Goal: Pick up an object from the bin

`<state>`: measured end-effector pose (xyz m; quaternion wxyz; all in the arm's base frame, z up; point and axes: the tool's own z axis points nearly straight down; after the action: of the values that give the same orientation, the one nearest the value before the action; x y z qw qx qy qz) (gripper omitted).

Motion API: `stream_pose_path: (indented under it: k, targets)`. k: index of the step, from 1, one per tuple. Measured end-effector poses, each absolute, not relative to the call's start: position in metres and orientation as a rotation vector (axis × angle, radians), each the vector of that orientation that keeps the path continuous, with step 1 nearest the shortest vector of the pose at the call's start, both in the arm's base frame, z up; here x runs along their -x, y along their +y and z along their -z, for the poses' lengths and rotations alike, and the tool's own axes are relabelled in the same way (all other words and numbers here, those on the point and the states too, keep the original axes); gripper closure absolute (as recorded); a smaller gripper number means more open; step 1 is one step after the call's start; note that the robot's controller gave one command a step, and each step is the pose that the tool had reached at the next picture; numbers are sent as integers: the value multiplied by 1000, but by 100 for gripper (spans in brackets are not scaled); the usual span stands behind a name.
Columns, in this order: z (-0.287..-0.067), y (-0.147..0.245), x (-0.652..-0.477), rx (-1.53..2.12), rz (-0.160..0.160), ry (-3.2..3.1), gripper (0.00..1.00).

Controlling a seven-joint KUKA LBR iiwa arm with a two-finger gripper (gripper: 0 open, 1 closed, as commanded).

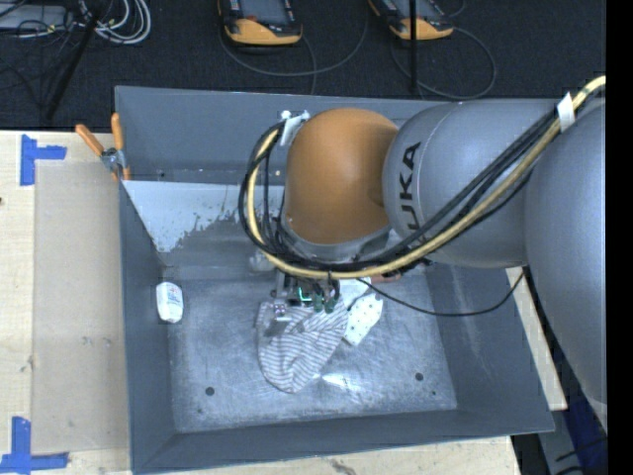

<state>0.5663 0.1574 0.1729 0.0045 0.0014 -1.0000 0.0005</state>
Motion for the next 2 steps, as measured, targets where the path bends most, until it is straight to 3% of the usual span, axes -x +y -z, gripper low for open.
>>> stream_pose_path:
  k: [2]
  targets:
    - [-176,157,-568,-1,1,-3142,0]
